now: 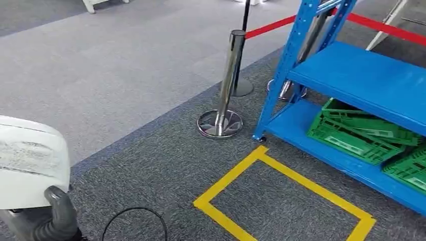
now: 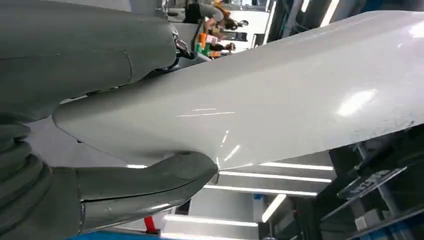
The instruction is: Take the parts from the cabinet and place them on the table.
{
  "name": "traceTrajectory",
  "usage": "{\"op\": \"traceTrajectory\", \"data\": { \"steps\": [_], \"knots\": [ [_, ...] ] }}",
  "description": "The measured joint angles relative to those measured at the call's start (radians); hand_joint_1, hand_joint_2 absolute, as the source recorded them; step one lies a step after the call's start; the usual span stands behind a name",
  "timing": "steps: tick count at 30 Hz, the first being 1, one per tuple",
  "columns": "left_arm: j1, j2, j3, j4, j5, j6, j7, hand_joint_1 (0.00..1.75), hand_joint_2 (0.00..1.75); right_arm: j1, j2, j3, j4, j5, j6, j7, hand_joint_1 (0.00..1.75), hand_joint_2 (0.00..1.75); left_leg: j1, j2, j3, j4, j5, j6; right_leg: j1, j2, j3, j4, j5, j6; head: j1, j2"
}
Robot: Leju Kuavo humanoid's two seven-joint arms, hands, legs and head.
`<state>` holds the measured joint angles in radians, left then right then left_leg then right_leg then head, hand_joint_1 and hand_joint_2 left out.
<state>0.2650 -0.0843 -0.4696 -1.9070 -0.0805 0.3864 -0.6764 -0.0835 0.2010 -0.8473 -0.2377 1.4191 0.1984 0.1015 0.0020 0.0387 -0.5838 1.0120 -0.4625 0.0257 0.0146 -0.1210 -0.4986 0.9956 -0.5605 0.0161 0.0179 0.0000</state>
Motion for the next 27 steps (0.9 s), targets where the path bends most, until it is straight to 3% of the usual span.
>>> {"op": "traceTrajectory", "data": {
  "steps": [1, 2, 4, 5, 6, 8, 9, 10, 11, 14, 15, 16, 17, 19, 20, 21, 22, 24, 25, 26, 27],
  "knots": [
    [-0.001, -0.004, 0.002, 0.001, -0.002, -0.002, 0.0, 1.75, 1.75, -0.001, -0.002, 0.0, -0.001, -0.001, 0.001, -0.003, 0.0, 0.0, 0.0, -0.008, 0.001, -0.003, 0.002, 0.004, -0.002, 0.066, -0.008, 0.024, -0.018, 0.006, 0.003, 0.0],
    [-0.004, -0.007, 0.004, 0.003, -0.002, -0.002, 0.0, 1.75, 1.75, -0.005, -0.002, 0.0, 0.0, -0.003, 0.006, -0.008, 0.0, 0.0, 0.001, -0.017, -0.002, -0.003, 0.004, 0.009, -0.004, 0.102, -0.036, 0.083, -0.053, 0.006, 0.009, 0.0],
    [-0.005, -0.009, 0.006, 0.007, -0.002, -0.003, 0.0, 1.75, 1.75, -0.008, -0.002, 0.0, 0.0, -0.004, 0.009, -0.015, 0.0, 0.0, 0.0, -0.042, -0.005, -0.003, 0.005, 0.012, -0.004, 0.123, -0.116, 0.247, -0.121, 0.009, 0.01, 0.0],
    [-0.005, -0.009, 0.008, 0.009, -0.002, -0.003, 0.0, 1.75, 1.75, -0.011, -0.002, 0.0, 0.002, -0.005, 0.009, -0.016, 0.0, 0.0, -0.001, -0.056, -0.004, -0.002, 0.005, 0.012, -0.004, 0.124, -0.143, 0.3, -0.13, 0.01, 0.011, 0.0],
    [-0.005, -0.01, 0.009, 0.012, -0.001, -0.003, 0.0, 1.75, 1.75, -0.012, -0.002, 0.0, 0.002, -0.004, 0.009, -0.016, 0.0, 0.0, -0.001, -0.071, -0.003, -0.002, 0.005, 0.011, -0.005, 0.124, -0.145, 0.3, -0.113, 0.011, 0.01, 0.0],
    [-0.004, -0.011, 0.011, 0.015, -0.002, -0.003, 0.0, 1.75, 1.75, -0.011, -0.003, 0.0, 0.002, -0.001, 0.009, -0.014, 0.0, 0.0, 0.002, -0.104, -0.003, 0.002, 0.006, 0.009, -0.012, 0.134, -0.1, 0.189, -0.028, 0.014, 0.01, 0.0],
    [-0.004, -0.012, 0.013, 0.016, -0.002, -0.003, 0.0, 1.75, 1.75, -0.01, -0.005, 0.0, 0.002, 0.001, 0.009, -0.014, 0.0, 0.0, 0.003, -0.119, -0.003, 0.006, 0.005, 0.006, -0.019, 0.154, -0.065, 0.107, 0.016, 0.016, 0.011, 0.0],
    [-0.004, -0.014, 0.015, 0.016, -0.002, -0.004, 0.0, 1.75, 1.75, -0.009, -0.005, 0.0, 0.004, 0.004, 0.009, -0.014, 0.0, 0.0, 0.002, -0.131, -0.008, 0.011, 0.002, -0.001, -0.03, 0.22, -0.041, 0.05, 0.024, 0.022, 0.012, 0.0],
    [-0.006, -0.016, 0.016, 0.017, -0.003, -0.004, 0.0, 1.75, 1.75, -0.009, -0.005, 0.0, 0.007, 0.006, 0.009, -0.015, 0.0, 0.0, -0.003, -0.146, -0.018, 0.027, 0.0, -0.007, -0.033, 0.23, -0.031, 0.017, 0.015, 0.016, 0.011, 0.0],
    [-0.006, -0.02, 0.019, 0.019, -0.008, -0.005, 0.0, 1.75, 1.75, -0.011, -0.005, 0.001, 0.007, 0.011, 0.009, -0.017, 0.0, 0.0, 0.004, -0.178, -0.027, 0.02, 0.013, -0.024, -0.023, 0.196, -0.024, 0.029, 0.018, -0.002, 0.01, 0.0],
    [-0.006, -0.021, 0.019, 0.021, -0.008, -0.005, 0.0, 1.75, 1.75, -0.012, -0.004, 0.002, 0.007, 0.012, 0.01, -0.017, 0.0, 0.0, 0.004, -0.182, -0.032, 0.025, 0.009, -0.026, -0.031, 0.178, -0.021, 0.024, 0.023, -0.011, 0.011, 0.0],
    [-0.006, -0.022, 0.02, 0.021, -0.009, -0.005, 0.0, 1.75, 1.75, -0.012, -0.005, 0.002, 0.007, 0.013, 0.01, -0.016, 0.0, 0.0, -0.004, -0.118, -0.039, 0.048, -0.008, -0.03, -0.028, 0.166, -0.019, 0.024, 0.024, -0.015, 0.005, 0.0],
    [-0.01, -0.023, 0.02, 0.021, -0.01, -0.005, 0.0, 1.75, 1.75, -0.01, -0.005, 0.002, 0.007, 0.014, 0.01, -0.016, 0.0, 0.0, -0.004, -0.075, -0.065, 0.103, -0.041, -0.036, -0.026, 0.149, -0.018, 0.024, 0.022, -0.022, -0.002, 0.0],
    [-0.012, -0.024, 0.02, 0.024, -0.01, -0.005, 0.0, 1.75, 1.75, -0.004, -0.006, 0.002, 0.007, 0.014, 0.01, -0.016, 0.0, 0.0, 0.0, -0.051, -0.137, 0.259, -0.11, -0.041, -0.019, 0.116, -0.018, 0.024, 0.018, -0.029, -0.003, 0.0],
    [-0.011, -0.024, 0.021, 0.026, -0.01, -0.006, 0.0, 1.75, 1.75, -0.004, -0.008, 0.002, 0.007, 0.015, 0.01, -0.016, 0.0, 0.0, 0.001, -0.05, -0.162, 0.313, -0.125, -0.041, -0.017, 0.1, -0.018, 0.024, 0.016, -0.032, -0.003, 0.0],
    [-0.011, -0.024, 0.022, 0.03, -0.01, -0.006, 0.0, 1.75, 1.75, -0.003, -0.009, 0.002, 0.007, 0.017, 0.01, -0.016, 0.0, 0.0, 0.002, -0.049, -0.167, 0.325, -0.119, -0.04, -0.015, 0.085, -0.016, 0.024, 0.014, -0.033, -0.003, 0.0],
    [-0.011, -0.024, 0.022, 0.033, -0.01, -0.007, 0.0, 1.75, 1.75, -0.003, -0.009, 0.002, 0.007, 0.018, 0.01, -0.016, 0.0, 0.0, 0.001, -0.048, -0.148, 0.291, -0.088, -0.036, -0.012, 0.07, -0.013, 0.024, 0.01, -0.034, -0.003, 0.0],
    [-0.012, -0.024, 0.023, 0.036, -0.01, -0.01, 0.0, 1.75, 1.75, -0.002, -0.009, 0.002, 0.007, 0.019, 0.01, -0.016, 0.0, 0.0, -0.005, -0.03, -0.07, 0.137, -0.004, -0.02, -0.008, 0.047, -0.003, 0.024, 0.003, -0.033, -0.002, 0.0],
    [-0.013, -0.024, 0.023, 0.037, -0.01, -0.01, 0.0, 1.75, 1.75, -0.001, -0.009, 0.002, 0.007, 0.021, 0.011, -0.016, 0.0, 0.0, -0.016, 0.017, -0.036, 0.066, 0.013, -0.007, -0.007, 0.039, 0.0, 0.023, -0.001, -0.032, -0.003, 0.0],
    [-0.018, -0.025, 0.023, 0.039, -0.01, -0.01, 0.0, 1.75, 1.75, 0.001, -0.009, 0.002, 0.007, 0.023, 0.011, -0.016, 0.0, 0.0, -0.03, 0.051, -0.024, 0.049, -0.003, -0.002, 0.002, 0.029, 0.001, 0.025, -0.006, -0.024, -0.002, 0.0],
    [-0.024, -0.026, 0.023, 0.04, -0.011, -0.011, 0.0, 1.75, 1.75, 0.002, -0.01, 0.002, 0.007, 0.024, 0.011, -0.017, 0.0, 0.0, -0.029, 0.041, -0.022, 0.035, -0.009, 0.003, 0.002, 0.022, -0.003, 0.025, -0.007, -0.02, -0.005, 0.0]
  ]
}}
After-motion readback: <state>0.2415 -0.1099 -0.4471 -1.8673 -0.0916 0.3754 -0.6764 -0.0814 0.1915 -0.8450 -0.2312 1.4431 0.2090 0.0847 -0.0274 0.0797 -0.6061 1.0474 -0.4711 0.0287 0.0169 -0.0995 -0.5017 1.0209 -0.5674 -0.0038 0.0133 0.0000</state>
